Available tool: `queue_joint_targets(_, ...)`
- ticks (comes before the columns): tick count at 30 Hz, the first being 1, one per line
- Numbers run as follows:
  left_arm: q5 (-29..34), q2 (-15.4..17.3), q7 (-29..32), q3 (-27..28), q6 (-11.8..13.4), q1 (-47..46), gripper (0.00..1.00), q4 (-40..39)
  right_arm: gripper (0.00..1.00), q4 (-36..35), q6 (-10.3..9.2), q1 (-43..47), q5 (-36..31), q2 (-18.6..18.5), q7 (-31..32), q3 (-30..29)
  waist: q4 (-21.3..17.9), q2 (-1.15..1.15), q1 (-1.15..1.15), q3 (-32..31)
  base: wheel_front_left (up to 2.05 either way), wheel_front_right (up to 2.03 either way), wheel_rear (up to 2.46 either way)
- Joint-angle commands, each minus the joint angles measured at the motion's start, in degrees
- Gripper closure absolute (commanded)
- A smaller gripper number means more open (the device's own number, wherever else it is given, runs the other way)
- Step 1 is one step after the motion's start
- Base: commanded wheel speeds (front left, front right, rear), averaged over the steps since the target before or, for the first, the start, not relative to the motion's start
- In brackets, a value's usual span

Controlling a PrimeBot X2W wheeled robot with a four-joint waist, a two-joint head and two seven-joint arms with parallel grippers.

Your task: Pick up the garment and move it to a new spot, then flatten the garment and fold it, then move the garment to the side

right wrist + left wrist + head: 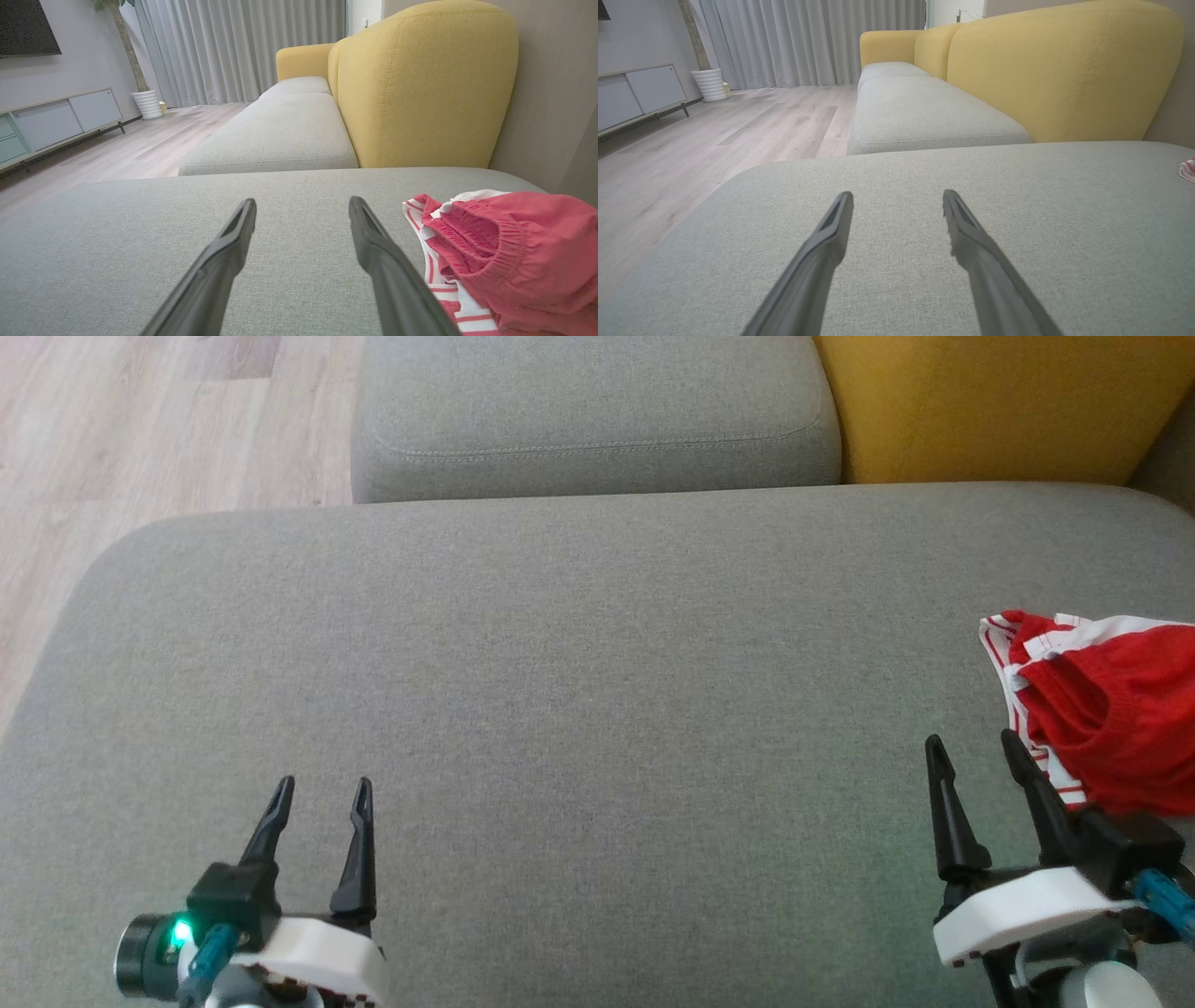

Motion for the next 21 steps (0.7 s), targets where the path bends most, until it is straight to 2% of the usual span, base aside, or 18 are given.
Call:
queue_joint_targets(1,-0.1,1.1,0.1,1.9,0.5,-2.3,0.0,-1.5,0.0,-2.1,-0.05,-2.7,0.4,-0.2,0.1,1.2,0.0,0.0,0.0,0.0,0.0,0.0,0.0)
queue_joint_targets(9,-0.2,1.5,0.1,1.6,0.6,-2.5,0.0,-1.4,0.0,-2.0,-0.05,-2.7,0.7,-0.2,0.2,1.3,0.0,0.0,0.0,0.1,0.0,0.0,0.0)
queue_joint_targets(10,0.0,0.4,0.0,-0.2,0.4,0.0,1.0,0.0,1.0,0.0,0.0,0.0,0.5,0.0,0.3,0.0,0.0,0.0,0.0,0.1,0.0,0.0,0.0)
queue_joint_targets(13,-0.1,-0.3,0.0,-0.3,0.4,0.5,1.0,2.4,1.0,2.4,0.0,0.5,0.7,0.0,0.3,0.2,0.0,0.0,0.0,0.1,0.0,0.0,0.0)
queue_joint_targets(21,-5.6,-0.6,1.0,0.7,-0.5,-0.1,1.0,2.6,1.0,3.0,0.0,-0.2,6.3,-0.2,0.5,0.1,-0.1,0.0,0.0,0.2,0.0,0.0,0.0)
